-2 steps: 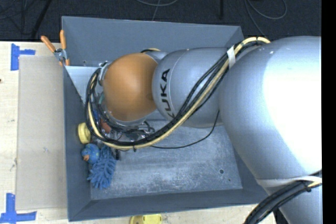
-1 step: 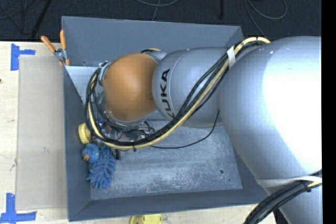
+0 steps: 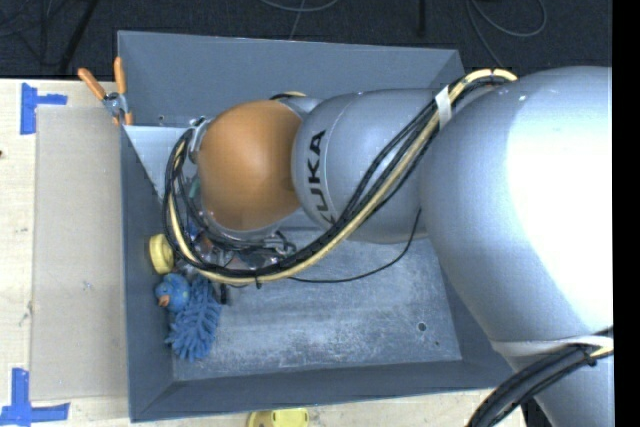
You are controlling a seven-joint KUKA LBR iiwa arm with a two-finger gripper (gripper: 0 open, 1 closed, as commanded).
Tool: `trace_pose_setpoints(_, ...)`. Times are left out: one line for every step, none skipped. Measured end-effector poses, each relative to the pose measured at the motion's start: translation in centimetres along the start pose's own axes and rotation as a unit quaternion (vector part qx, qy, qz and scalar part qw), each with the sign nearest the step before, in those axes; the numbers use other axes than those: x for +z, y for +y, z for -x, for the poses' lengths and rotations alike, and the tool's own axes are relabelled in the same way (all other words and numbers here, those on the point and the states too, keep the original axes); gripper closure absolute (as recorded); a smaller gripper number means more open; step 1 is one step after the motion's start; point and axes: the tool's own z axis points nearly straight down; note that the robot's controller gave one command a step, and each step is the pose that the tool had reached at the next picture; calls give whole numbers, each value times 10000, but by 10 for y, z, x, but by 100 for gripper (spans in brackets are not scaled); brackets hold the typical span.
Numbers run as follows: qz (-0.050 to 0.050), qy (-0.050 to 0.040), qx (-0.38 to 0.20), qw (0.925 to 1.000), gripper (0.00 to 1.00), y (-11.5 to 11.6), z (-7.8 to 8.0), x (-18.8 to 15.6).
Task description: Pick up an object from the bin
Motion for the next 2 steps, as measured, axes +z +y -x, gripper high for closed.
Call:
trace_pose_setpoints(20, -8, 7, 10000, 100, 1, -1, -18)
trace_pose_setpoints(5, -45, 5, 10000, 100, 1, 1, -32)
